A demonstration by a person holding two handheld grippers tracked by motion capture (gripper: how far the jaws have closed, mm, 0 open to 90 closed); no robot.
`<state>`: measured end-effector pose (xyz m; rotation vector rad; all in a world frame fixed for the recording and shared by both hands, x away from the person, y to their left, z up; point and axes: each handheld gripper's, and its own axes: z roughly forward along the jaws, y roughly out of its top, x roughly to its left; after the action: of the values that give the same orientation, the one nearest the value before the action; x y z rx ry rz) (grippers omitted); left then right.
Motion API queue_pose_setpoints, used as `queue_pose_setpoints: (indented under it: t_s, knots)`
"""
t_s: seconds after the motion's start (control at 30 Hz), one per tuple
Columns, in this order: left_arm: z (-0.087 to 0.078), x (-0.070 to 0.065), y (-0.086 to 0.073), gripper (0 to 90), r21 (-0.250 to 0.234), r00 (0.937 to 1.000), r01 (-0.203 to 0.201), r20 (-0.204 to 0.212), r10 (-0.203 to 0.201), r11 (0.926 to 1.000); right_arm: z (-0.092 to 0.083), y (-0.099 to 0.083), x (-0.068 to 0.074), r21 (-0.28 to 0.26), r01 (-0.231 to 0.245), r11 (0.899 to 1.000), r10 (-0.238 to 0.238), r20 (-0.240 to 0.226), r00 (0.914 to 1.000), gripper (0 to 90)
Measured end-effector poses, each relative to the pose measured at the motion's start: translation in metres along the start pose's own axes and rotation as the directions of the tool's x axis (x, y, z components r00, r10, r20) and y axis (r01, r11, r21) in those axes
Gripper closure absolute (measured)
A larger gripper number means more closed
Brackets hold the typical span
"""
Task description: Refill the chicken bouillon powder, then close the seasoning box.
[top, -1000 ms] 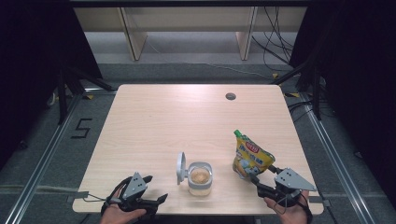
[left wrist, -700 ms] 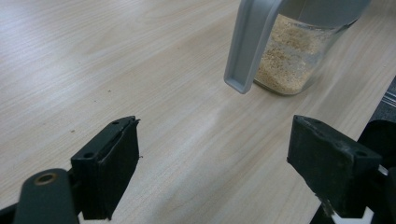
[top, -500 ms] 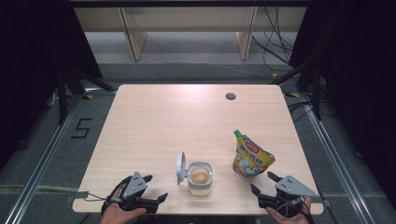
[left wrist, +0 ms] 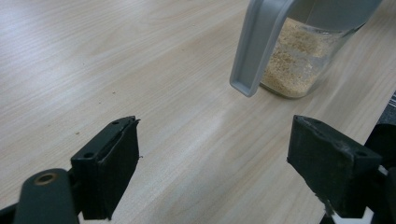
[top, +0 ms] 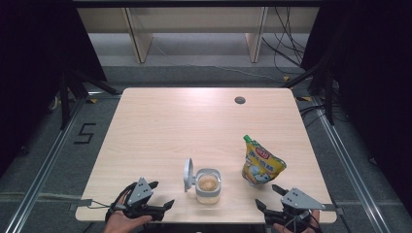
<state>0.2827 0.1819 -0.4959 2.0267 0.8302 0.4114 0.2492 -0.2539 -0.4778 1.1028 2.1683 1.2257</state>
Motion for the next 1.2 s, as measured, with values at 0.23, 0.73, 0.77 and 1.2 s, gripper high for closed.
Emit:
queue_pose_setpoints:
  t_s: [0.23,0.73,0.77,1.2]
  knots:
    - [-0.001,-0.001,0.007,16.0,-0.03,0.9989,0.047,0.008,-0.047,0.9984,0.005,0.0,0.003,0.015,0.037,0.999,-0.037,-0.03,0.9989,25.5]
    - [-0.007,-0.007,0.038,75.6,-0.06,0.9994,-0.012,0.031,0.014,0.9981,0.004,0.001,0.003,0.016,0.05,0.999,-0.049,-0.023,0.9985,26.1]
    - [-0.007,-0.007,0.042,79.0,-0.056,0.999,-0.031,0.031,0.033,0.9979,0.005,0.001,0.003,0.011,0.057,0.998,-0.056,-0.023,0.9981,26.1]
    - [-0.002,-0.017,0.07,88.9,-0.087,0.9954,-0.064,0.065,0.07,0.9941,0.005,0.0,0.005,0.021,0.049,0.999,-0.049,-0.039,0.9981,26.7]
